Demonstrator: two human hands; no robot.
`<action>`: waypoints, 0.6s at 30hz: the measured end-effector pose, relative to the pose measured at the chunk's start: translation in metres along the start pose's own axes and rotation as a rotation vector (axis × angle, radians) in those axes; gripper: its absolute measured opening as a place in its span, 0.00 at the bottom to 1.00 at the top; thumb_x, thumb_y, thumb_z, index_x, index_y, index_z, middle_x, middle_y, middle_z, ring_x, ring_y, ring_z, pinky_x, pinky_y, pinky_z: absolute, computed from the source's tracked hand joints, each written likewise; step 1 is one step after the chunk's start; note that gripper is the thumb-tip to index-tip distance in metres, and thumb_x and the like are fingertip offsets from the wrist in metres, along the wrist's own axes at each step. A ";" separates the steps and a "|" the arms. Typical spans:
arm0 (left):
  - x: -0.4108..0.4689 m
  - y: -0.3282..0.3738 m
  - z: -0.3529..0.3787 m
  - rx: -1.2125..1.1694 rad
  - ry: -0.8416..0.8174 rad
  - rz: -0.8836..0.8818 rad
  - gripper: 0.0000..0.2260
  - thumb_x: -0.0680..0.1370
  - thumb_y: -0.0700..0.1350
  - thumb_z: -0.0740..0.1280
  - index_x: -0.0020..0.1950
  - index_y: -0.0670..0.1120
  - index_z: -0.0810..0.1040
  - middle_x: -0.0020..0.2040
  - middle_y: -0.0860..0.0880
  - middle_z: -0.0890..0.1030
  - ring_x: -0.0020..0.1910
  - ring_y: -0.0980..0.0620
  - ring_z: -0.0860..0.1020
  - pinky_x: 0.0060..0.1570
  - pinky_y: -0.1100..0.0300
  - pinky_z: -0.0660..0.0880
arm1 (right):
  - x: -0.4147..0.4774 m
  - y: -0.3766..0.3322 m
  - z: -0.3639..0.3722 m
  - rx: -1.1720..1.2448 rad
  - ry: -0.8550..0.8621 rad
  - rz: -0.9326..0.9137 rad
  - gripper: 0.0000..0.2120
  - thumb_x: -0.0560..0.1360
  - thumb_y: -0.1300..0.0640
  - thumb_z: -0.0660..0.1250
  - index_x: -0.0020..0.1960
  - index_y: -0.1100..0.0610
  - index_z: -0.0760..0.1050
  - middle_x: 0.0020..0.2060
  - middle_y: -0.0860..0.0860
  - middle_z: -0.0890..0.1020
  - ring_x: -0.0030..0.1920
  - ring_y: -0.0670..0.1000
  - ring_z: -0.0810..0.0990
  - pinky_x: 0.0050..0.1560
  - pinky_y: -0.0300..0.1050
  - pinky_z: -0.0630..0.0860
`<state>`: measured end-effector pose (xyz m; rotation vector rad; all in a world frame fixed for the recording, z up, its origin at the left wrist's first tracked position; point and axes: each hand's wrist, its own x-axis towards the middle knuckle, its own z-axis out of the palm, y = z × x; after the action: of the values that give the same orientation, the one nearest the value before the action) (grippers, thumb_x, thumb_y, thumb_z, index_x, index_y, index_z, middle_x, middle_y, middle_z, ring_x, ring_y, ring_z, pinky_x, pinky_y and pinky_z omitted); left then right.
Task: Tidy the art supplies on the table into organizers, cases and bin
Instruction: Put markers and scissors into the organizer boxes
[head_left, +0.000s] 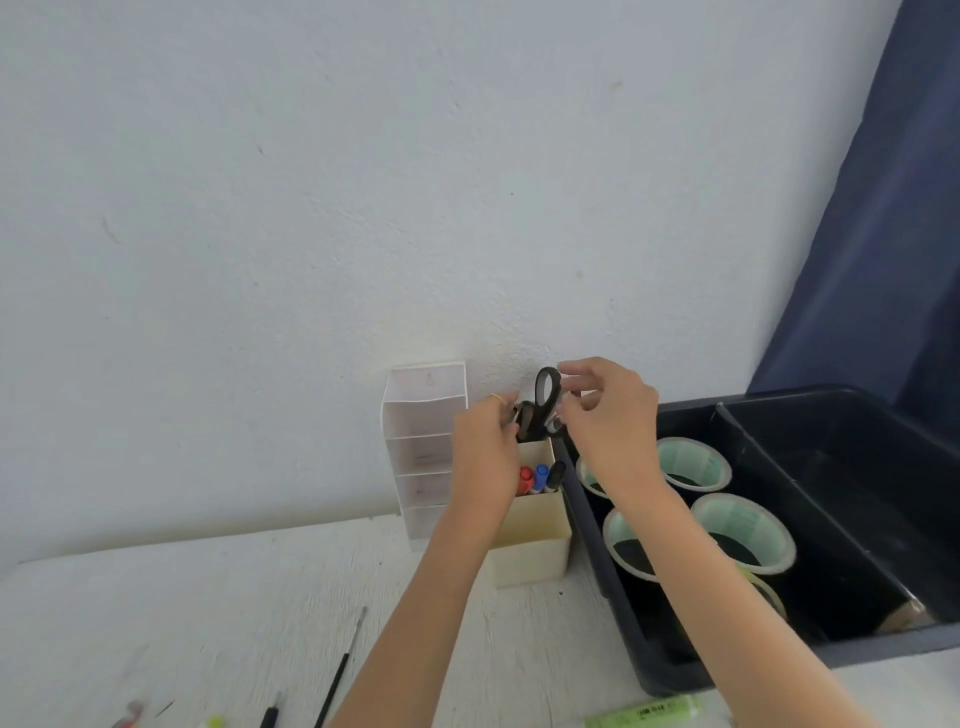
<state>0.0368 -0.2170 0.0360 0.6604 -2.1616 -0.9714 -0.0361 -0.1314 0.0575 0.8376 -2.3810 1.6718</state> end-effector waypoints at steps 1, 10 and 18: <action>-0.004 0.002 -0.006 -0.025 0.023 -0.002 0.14 0.77 0.30 0.60 0.58 0.42 0.78 0.50 0.51 0.78 0.50 0.55 0.76 0.50 0.71 0.68 | -0.003 -0.002 -0.005 0.014 0.012 -0.013 0.16 0.72 0.70 0.63 0.54 0.55 0.79 0.45 0.52 0.82 0.38 0.48 0.81 0.38 0.25 0.73; -0.069 -0.002 -0.080 -0.224 0.258 -0.049 0.10 0.76 0.35 0.66 0.52 0.48 0.81 0.45 0.54 0.83 0.44 0.62 0.80 0.46 0.74 0.74 | -0.059 -0.036 -0.011 0.140 -0.189 -0.037 0.11 0.73 0.68 0.65 0.46 0.53 0.81 0.39 0.48 0.83 0.36 0.50 0.82 0.40 0.37 0.79; -0.139 -0.051 -0.133 -0.210 0.307 -0.284 0.14 0.74 0.33 0.64 0.51 0.49 0.81 0.44 0.53 0.84 0.41 0.59 0.82 0.45 0.66 0.77 | -0.133 -0.037 0.059 0.164 -0.621 0.136 0.06 0.73 0.65 0.68 0.46 0.56 0.81 0.39 0.54 0.84 0.34 0.49 0.83 0.41 0.40 0.81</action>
<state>0.2343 -0.2140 0.0122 0.9614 -1.7012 -1.1422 0.1069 -0.1432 0.0129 1.4313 -2.7548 1.8930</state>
